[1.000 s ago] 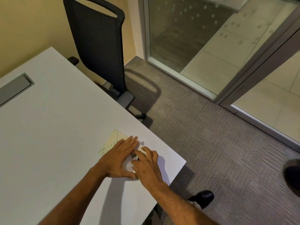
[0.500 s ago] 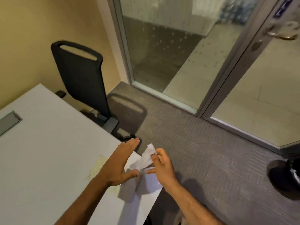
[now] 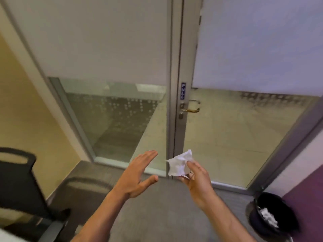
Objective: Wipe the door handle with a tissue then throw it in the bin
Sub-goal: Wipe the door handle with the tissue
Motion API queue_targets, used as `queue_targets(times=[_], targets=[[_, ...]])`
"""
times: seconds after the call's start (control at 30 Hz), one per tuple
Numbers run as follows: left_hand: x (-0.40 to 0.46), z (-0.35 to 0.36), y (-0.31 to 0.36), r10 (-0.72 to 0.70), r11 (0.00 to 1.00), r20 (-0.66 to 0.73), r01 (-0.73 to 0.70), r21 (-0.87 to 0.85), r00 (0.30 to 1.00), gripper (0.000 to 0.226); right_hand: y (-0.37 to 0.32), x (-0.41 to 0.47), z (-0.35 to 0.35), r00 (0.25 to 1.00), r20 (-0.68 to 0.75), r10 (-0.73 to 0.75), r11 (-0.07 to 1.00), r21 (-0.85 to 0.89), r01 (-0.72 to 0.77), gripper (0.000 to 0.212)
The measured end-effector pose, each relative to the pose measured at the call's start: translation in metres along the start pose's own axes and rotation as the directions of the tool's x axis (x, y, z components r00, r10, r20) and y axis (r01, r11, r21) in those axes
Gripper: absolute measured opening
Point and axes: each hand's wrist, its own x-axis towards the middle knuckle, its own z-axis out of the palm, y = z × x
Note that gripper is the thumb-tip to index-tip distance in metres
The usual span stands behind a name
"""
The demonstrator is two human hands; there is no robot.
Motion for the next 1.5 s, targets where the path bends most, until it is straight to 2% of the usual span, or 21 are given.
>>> queue_targets(times=[0.17,0.37,0.67,0.77,0.9,1.03,1.13,1.23,1.3,1.37,1.43,1.5], targets=[[0.103,0.018,0.016,0.102,0.995,0.034,-0.103,0.011,0.994,0.089,-0.057,0.050,-0.051,0.992,-0.117,-0.049,0.997,0.054,0.056,0.021],[0.225,0.026,-0.017,0.238,0.962,0.114,-0.250,0.108,0.964,0.096,-0.089,0.125,-0.074,0.973,-0.210,-0.093,0.994,0.035,0.103,0.027],[0.436,0.038,-0.103,0.455,0.819,0.281,-0.521,0.240,0.845,0.090,-0.104,0.285,-0.074,0.890,-0.432,-0.149,0.989,-0.084,0.125,0.024],[0.498,0.031,-0.124,0.487,0.747,0.373,-0.598,0.291,0.790,0.090,-0.108,0.334,-0.070,0.864,-0.480,-0.149,0.989,-0.084,0.123,0.023],[0.570,0.023,-0.137,0.554,0.569,0.484,-0.733,0.373,0.677,0.089,-0.110,0.380,-0.070,0.826,-0.544,-0.149,0.989,-0.066,0.135,0.021],[0.628,0.025,-0.143,0.622,0.399,0.530,-0.815,0.419,0.577,0.088,-0.116,0.421,-0.075,0.783,-0.595,-0.181,0.983,-0.122,0.134,0.030],[0.652,0.034,-0.148,0.653,0.308,0.544,-0.840,0.446,0.528,0.085,-0.124,0.454,-0.081,0.755,-0.624,-0.200,0.975,-0.200,0.093,0.027],[0.661,0.042,-0.155,0.706,0.228,0.514,-0.844,0.485,0.487,0.082,-0.133,0.485,-0.083,0.728,-0.612,-0.309,0.914,-0.404,0.048,0.023],[0.661,0.042,-0.157,0.742,0.194,0.479,-0.835,0.515,0.468,0.082,-0.141,0.500,-0.078,0.738,-0.524,-0.425,0.793,-0.609,0.024,0.021],[0.664,0.047,-0.159,0.756,0.184,0.466,-0.832,0.523,0.460,0.082,-0.143,0.515,-0.075,0.789,-0.397,-0.469,0.645,-0.764,-0.001,0.021],[0.662,0.049,-0.161,0.772,0.167,0.454,-0.831,0.531,0.445,0.081,-0.140,0.523,-0.072,0.885,-0.254,-0.389,0.529,-0.849,-0.011,0.022],[0.662,0.050,-0.160,0.785,0.150,0.447,-0.831,0.536,0.430,0.080,-0.138,0.527,-0.070,0.952,-0.170,-0.255,0.480,-0.877,-0.028,0.031]])
